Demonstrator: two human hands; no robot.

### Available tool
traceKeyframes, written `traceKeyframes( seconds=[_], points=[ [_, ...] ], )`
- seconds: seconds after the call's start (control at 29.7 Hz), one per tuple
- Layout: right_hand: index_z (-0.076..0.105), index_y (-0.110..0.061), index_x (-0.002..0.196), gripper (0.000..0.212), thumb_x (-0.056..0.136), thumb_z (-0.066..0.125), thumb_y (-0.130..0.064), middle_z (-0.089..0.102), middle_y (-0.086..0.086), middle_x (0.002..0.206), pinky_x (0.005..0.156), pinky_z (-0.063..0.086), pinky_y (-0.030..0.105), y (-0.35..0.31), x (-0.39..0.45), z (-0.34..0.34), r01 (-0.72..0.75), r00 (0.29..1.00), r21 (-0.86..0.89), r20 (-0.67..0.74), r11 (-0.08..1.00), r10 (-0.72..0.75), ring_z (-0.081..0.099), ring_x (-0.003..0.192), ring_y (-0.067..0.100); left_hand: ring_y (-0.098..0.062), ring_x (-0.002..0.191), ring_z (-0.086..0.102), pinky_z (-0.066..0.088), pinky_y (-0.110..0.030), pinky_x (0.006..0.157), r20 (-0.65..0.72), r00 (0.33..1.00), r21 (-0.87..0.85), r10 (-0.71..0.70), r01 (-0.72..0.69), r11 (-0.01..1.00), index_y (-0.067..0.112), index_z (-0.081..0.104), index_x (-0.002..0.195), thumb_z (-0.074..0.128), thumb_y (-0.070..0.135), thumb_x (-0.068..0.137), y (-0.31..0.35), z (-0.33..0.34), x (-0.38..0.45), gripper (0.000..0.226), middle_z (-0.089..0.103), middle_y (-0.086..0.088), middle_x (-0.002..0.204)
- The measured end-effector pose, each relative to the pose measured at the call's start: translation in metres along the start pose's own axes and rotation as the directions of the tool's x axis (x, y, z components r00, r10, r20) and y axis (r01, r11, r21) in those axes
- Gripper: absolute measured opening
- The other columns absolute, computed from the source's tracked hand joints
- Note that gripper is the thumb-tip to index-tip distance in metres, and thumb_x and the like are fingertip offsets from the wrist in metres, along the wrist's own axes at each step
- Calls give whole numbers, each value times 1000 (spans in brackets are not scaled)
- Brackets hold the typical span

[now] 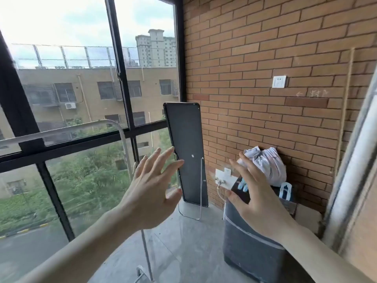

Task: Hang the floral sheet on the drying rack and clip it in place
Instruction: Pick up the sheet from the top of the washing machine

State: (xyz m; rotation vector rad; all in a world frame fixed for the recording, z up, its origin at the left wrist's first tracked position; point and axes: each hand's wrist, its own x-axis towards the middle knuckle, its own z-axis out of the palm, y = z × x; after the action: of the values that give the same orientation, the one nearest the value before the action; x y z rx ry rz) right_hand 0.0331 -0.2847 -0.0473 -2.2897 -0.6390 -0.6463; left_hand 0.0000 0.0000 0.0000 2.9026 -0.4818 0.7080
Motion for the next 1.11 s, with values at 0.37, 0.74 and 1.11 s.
traceKeyframes(
  seconds=[0.37,0.74,1.11],
  points=[
    [25,-49,155,70,97,64,-42,4,-31,166,127,20,40,129,21,-16,-236,972,-3,3,972,236,1,154,-6,-17,159,-10,1,-45,130,120,991,-70,62,-54,996,42,23,159,36,57,92,40,93,125,70,-3,12,171],
    [27,-48,154,68,98,64,-41,6,-36,162,116,18,21,248,67,-25,-362,932,-21,-2,932,362,4,148,-17,-14,157,1,4,-38,127,204,972,-187,114,-76,979,39,31,157,36,55,91,73,194,254,68,9,13,170],
    [28,-48,155,68,97,64,-43,9,-38,158,119,17,24,356,123,6,-562,826,-26,-73,827,559,11,148,-12,-19,154,18,17,-45,125,282,935,-298,217,-130,946,42,33,153,49,49,97,48,316,387,59,17,14,168]
  ],
)
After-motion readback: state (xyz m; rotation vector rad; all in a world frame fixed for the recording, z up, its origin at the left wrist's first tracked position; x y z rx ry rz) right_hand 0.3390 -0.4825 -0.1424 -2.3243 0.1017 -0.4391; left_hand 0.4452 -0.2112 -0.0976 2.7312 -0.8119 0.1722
